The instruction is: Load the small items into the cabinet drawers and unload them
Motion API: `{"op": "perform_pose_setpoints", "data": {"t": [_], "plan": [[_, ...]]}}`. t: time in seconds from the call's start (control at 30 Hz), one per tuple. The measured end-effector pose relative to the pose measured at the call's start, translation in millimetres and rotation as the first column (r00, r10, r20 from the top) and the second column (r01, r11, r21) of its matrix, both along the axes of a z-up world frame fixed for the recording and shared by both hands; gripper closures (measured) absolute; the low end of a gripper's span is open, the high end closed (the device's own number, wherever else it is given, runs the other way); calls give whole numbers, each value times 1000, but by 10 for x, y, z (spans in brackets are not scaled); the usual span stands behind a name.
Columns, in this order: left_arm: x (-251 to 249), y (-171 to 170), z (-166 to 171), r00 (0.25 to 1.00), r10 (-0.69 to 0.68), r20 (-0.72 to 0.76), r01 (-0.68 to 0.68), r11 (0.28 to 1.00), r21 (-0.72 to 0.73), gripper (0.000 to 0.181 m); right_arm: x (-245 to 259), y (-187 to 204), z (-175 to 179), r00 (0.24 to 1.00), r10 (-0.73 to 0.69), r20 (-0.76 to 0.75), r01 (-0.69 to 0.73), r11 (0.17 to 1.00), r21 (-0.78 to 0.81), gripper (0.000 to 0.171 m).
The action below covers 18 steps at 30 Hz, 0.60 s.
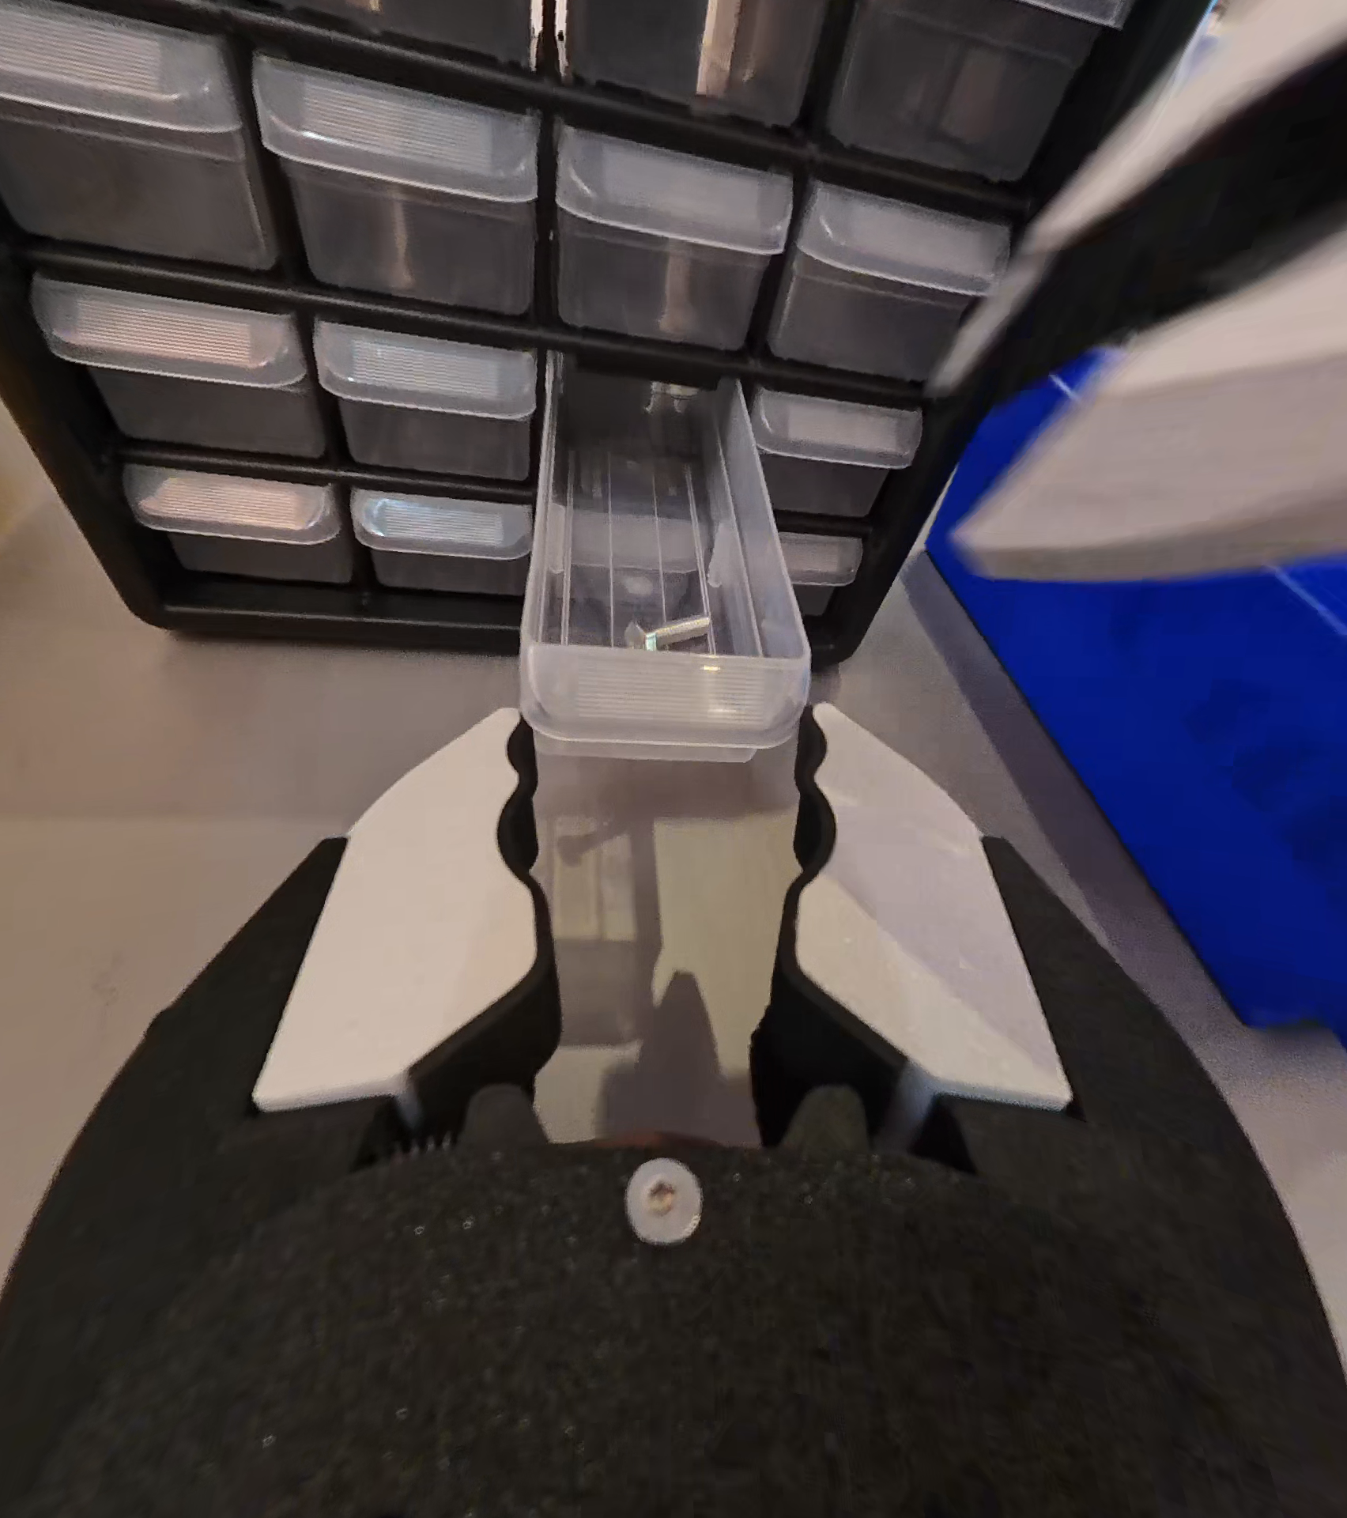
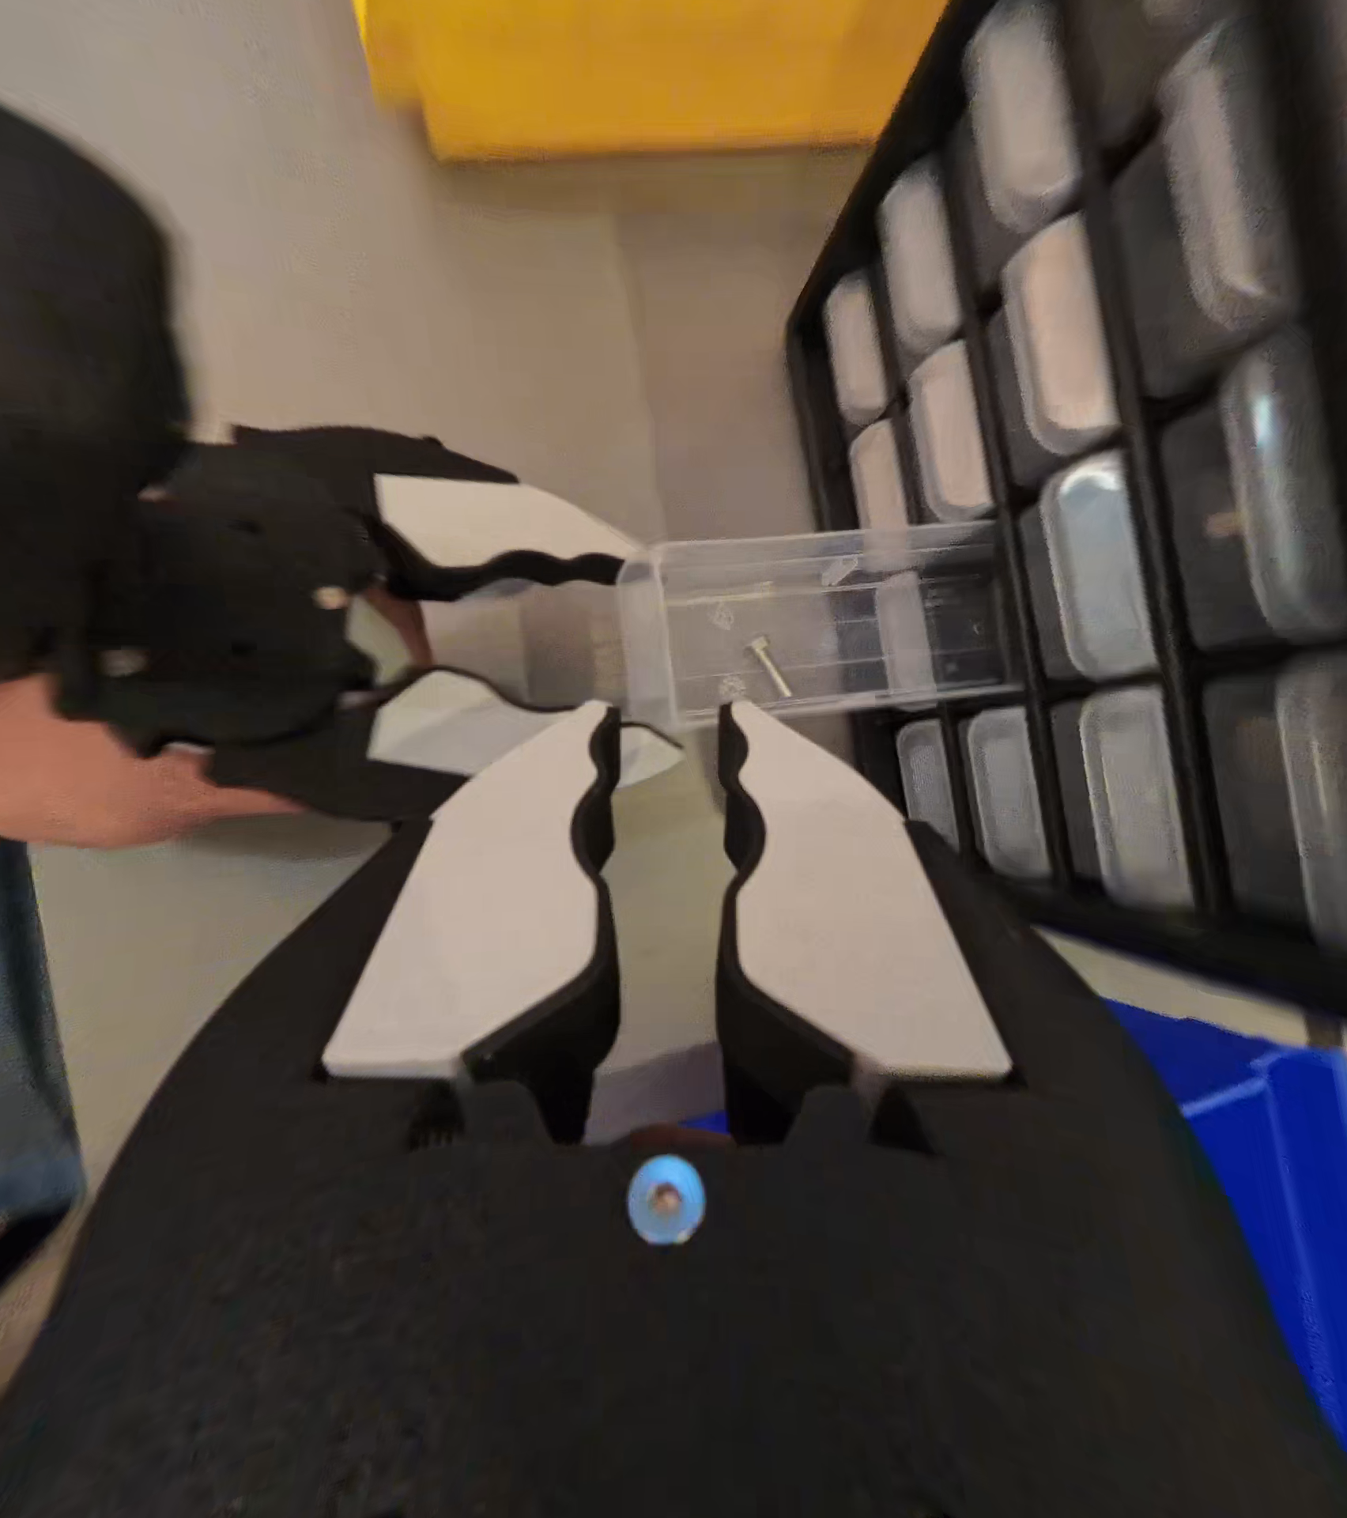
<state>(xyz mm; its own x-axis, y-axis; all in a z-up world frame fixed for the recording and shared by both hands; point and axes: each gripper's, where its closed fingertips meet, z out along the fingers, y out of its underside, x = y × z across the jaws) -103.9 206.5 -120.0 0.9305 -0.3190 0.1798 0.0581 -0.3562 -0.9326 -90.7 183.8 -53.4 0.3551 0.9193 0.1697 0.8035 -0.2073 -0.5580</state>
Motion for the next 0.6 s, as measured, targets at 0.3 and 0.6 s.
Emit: {"op": "perform_pose_setpoints", "data": {"t": [0.3, 0.6], "plan": [[-16, -20, 20, 1000, -5, 5, 5, 1000, -8, 121, -154, 472, -549, 838, 208, 505, -113, 970, -213, 150], [-12, -20, -30, 1000, -7, -17, 7, 1000, -14, 121, -106, 548, -804, 729, 259, 633, -73, 950, -305, 160]]}}
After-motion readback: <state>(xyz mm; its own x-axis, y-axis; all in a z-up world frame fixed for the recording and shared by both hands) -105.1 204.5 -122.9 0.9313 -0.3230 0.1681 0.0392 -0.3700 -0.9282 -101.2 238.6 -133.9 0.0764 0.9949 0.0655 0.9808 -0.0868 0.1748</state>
